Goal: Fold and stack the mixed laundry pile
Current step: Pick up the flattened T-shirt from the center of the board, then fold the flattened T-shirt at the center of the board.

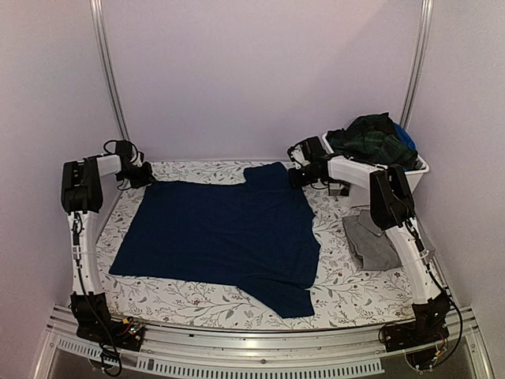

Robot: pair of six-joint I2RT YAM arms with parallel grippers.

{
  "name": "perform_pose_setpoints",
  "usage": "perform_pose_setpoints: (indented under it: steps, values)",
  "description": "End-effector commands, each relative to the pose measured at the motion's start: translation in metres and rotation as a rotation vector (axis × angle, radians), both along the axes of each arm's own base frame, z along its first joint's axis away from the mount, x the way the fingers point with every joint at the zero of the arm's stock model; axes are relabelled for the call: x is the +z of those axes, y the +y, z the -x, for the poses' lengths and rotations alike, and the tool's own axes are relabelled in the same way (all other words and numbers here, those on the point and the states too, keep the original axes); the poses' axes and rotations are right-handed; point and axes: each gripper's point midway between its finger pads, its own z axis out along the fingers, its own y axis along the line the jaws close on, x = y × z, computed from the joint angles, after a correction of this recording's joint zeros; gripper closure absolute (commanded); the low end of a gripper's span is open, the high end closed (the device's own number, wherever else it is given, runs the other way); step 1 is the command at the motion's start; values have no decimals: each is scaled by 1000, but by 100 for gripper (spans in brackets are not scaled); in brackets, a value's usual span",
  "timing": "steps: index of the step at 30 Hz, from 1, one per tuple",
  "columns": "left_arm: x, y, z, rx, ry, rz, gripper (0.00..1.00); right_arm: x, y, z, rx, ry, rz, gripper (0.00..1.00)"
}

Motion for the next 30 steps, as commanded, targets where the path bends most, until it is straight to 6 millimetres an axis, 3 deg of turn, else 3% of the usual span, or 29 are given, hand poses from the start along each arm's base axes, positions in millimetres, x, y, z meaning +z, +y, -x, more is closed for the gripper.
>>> perform_pose_setpoints:
  steps: [1,8,12,17,22,30]
  values:
    - [62,5,-8,14,-150,-54,100,77,-1,-7,-10,-112,-73,100]
    - [88,9,1,38,-224,-80,100,93,3,1,14,-120,-107,100]
    - [92,11,8,57,-226,-91,100,97,6,6,26,-119,-112,100]
    - [88,15,26,125,-203,-67,100,103,10,18,48,-119,-118,100]
    - [83,10,43,146,-202,-21,100,100,13,36,71,-110,-116,100]
    - [77,20,66,198,-167,-50,100,92,10,61,93,-93,-111,100]
